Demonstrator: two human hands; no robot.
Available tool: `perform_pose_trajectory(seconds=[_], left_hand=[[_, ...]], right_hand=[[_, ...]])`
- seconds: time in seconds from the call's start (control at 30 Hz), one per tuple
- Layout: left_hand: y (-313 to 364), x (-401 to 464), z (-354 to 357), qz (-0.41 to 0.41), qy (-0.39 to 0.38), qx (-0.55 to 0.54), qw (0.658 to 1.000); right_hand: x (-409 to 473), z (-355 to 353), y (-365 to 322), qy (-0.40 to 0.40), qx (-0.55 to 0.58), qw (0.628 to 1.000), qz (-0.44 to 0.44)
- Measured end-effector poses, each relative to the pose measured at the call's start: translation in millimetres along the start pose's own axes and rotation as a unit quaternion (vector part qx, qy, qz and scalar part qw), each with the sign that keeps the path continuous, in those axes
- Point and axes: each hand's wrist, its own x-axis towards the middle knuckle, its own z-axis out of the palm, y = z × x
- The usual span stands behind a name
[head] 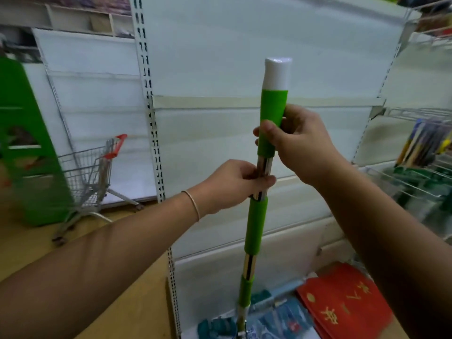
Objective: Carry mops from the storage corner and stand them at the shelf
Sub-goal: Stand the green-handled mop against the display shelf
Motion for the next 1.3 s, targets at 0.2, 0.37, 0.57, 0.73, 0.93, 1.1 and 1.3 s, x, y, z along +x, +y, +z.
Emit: perform_pose_trajectory(seconds=[0.2,0.37,0.57,0.73,0.93,1.1,1.3], left_hand=[[-1,3,-29,-0.004,0.024,-0.017,1.0],[26,7,-55,0.002,0.082,-0.046,0.996],[73,10,-93,0.04,0.17,-0.023,0.984],[93,6,-106,0.069,0.207,0.013,0.976],[104,-3,-102,0.108,0.224,-0.071,0.966],[104,-10,-105,0.085,0.171,-0.048,0.98],[122,-18,-117,0.128,0.188,-0.02,0.973]], right_hand=[[25,18,-3,-0.012,0.016,0.999,-0.035],[61,22,-24,-0.034,0.04,0.996,-0.077],[93,34,-49,-0.051,0.06,0.989,-0.128],[101,33,-67,-0.046,0.06,0.977,-0.199],[102,26,-93,-0.044,0.09,0.965,-0.243],[102,22,-107,-0.056,0.127,0.956,-0.259],[104,24,-120,0.011,0.153,0.948,-0.277]])
